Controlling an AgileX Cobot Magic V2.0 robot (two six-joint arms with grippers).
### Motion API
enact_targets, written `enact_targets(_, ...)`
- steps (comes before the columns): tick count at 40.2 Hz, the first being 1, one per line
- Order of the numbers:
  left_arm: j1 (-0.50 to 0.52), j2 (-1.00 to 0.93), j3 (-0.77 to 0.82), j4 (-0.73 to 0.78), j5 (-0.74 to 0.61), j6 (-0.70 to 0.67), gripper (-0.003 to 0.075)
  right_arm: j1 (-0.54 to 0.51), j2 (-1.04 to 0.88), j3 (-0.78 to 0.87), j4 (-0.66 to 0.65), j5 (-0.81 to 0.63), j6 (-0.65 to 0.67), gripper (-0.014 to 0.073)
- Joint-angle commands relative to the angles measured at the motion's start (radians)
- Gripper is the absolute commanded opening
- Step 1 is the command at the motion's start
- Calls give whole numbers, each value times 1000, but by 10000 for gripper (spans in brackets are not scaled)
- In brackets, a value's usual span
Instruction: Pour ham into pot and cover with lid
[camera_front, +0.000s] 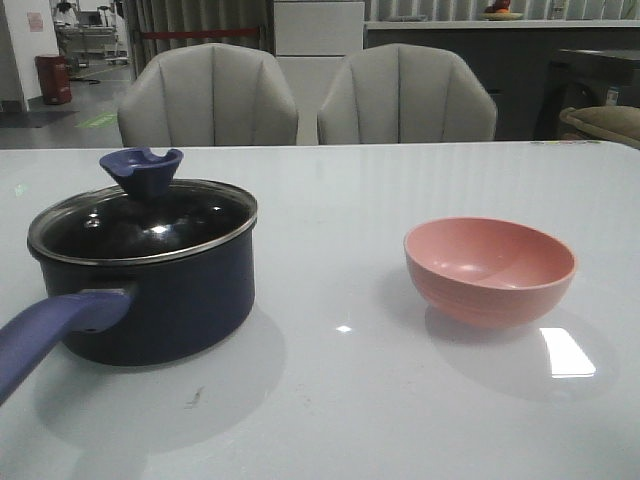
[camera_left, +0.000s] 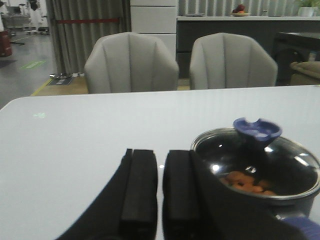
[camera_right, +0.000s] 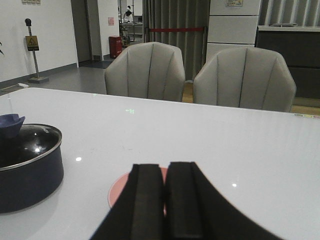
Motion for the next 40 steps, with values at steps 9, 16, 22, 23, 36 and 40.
enact_targets(9, 96, -79, 81, -2, -126, -5, 132, 1, 11, -27, 4, -85, 1, 158)
enact_targets(16, 94, -93, 81, -15, -129, -5, 132, 1, 11, -27, 4, -84, 1, 158)
enact_targets(22, 94, -93, 81, -15, -129, -5, 132, 1, 11, -27, 4, -84, 1, 158)
enact_targets(23, 94, -93, 81, -15, -129, -5, 132, 1, 11, -27, 4, -84, 1, 158)
enact_targets(36, 94, -93, 81, -15, -129, -5, 132, 1, 11, -27, 4, -84, 1, 158)
enact_targets(40, 94, -93, 81, -15, -129, -5, 132, 1, 11, -27, 4, -84, 1, 158)
